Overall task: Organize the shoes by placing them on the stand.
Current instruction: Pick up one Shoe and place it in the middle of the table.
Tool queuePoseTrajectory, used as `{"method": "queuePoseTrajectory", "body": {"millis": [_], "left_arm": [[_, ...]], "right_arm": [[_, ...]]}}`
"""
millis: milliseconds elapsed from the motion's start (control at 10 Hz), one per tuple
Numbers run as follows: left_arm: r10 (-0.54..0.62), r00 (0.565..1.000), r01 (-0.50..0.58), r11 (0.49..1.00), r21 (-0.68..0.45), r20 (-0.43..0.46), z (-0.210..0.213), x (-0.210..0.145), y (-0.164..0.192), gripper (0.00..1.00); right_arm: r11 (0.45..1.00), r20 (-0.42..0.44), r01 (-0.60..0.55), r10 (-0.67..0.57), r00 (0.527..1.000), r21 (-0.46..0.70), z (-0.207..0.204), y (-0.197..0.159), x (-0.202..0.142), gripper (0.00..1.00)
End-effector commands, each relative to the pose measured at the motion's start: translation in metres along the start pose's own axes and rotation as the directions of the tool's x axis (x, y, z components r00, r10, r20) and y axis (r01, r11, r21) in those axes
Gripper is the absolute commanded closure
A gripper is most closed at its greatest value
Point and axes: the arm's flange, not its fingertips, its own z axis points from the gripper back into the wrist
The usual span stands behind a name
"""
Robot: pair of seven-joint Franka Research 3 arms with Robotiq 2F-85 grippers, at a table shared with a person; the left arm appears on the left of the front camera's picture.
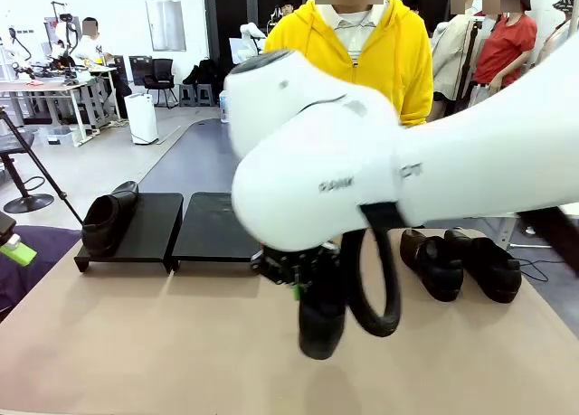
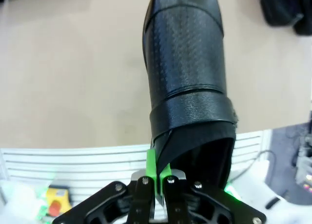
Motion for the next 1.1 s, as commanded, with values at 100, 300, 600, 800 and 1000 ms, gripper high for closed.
{"method": "queuePoseTrajectory", "body": {"millis": [100, 300, 600, 800, 1000], "left_arm": [[-0.012, 1.000, 0.012, 1.000, -0.005, 0.002, 0.001, 0.000, 0.002, 0.00], [-0.012, 1.000, 0.012, 1.000, -0.005, 0.002, 0.001, 0.000, 0.002, 0.00], [-0.012, 1.000, 0.012, 1.000, -0.005, 0.002, 0.001, 0.000, 0.002, 0.00], [-0.012, 1.000, 0.012, 1.000, -0.005, 0.002, 0.001, 0.000, 0.002, 0.00], [-0.012, 1.000, 0.012, 1.000, -0.005, 0.002, 0.001, 0.000, 0.002, 0.00]], "right_arm": [[0.999, -0.005, 0.038, -0.038, 0.999, 0.002, -0.038, 0.051, 0.047, 1.00], [0.999, -0.061, -0.009, 0.011, 0.998, 0.032, -0.067, 0.067, 0.058, 1.00], [0.994, -0.131, -0.084, 0.093, 0.987, 0.072, -0.100, 0.083, 0.051, 1.00], [0.992, -0.122, -0.101, 0.109, 0.987, 0.069, -0.104, 0.082, 0.046, 1.00], [0.989, -0.129, -0.133, 0.141, 0.982, 0.062, -0.106, 0.080, 0.045, 1.00]]}}
